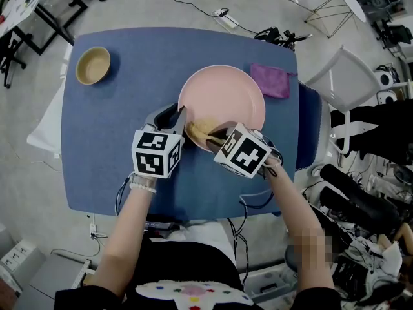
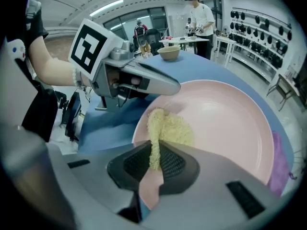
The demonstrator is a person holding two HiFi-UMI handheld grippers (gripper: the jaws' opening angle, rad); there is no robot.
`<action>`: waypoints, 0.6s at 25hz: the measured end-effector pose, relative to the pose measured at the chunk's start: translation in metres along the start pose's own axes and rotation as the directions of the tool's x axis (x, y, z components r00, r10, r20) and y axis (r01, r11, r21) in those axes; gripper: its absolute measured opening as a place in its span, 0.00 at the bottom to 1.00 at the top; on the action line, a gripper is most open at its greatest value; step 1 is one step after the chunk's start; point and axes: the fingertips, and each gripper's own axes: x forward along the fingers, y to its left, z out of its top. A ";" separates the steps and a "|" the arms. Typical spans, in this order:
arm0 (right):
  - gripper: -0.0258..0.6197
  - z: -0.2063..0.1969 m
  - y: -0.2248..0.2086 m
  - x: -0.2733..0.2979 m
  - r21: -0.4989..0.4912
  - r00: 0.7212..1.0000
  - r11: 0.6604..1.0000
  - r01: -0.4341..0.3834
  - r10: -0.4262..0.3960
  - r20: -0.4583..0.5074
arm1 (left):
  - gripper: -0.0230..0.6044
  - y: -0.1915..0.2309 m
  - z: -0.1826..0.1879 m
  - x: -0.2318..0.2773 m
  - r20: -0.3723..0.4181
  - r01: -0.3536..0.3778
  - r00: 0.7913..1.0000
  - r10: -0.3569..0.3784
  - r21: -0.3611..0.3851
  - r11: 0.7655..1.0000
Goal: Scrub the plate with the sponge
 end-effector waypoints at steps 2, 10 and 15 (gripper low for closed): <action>0.10 0.000 -0.010 -0.002 0.029 0.999 0.999 0.030 -0.031 0.025 | 0.17 0.000 0.001 0.000 -0.001 0.000 1.000 0.000 0.001 1.000; 0.10 0.001 -0.054 -0.014 0.144 0.984 0.979 0.148 -0.159 0.074 | 0.17 -0.001 0.003 0.001 -0.001 0.000 1.000 0.000 0.000 1.000; 0.10 -0.001 -0.082 -0.022 0.248 0.965 0.946 0.207 -0.239 0.108 | 0.17 -0.001 0.002 0.001 -0.004 0.002 1.000 -0.002 0.001 1.000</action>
